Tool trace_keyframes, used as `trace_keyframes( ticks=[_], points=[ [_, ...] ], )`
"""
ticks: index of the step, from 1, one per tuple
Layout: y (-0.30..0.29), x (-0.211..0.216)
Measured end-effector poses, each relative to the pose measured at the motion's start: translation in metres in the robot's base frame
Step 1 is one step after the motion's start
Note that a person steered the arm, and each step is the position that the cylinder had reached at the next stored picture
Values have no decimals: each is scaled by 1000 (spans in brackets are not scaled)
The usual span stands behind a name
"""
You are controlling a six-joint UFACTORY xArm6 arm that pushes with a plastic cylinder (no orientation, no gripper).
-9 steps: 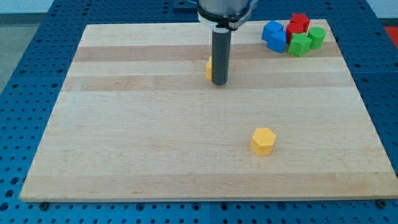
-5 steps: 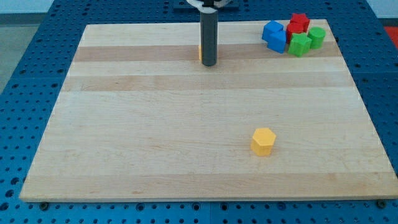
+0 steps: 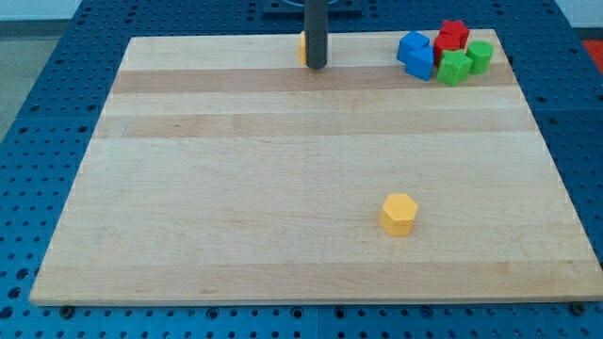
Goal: Push yellow hexagon above yellow heart
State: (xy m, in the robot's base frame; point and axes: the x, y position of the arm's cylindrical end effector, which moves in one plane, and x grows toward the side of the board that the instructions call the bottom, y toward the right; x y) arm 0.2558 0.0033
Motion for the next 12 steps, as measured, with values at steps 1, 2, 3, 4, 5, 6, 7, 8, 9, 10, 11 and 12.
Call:
trace_keyframes(
  ticks=[1,2,3,4,5,6,7,8,9,10,11,12],
  points=[
    [0,3],
    [11,42],
    [50,95],
    [102,162],
    [134,228],
    [148,280],
    [145,306],
    [117,310],
    [100,310],
    [85,306],
    [81,297],
    [81,283]
  ],
)
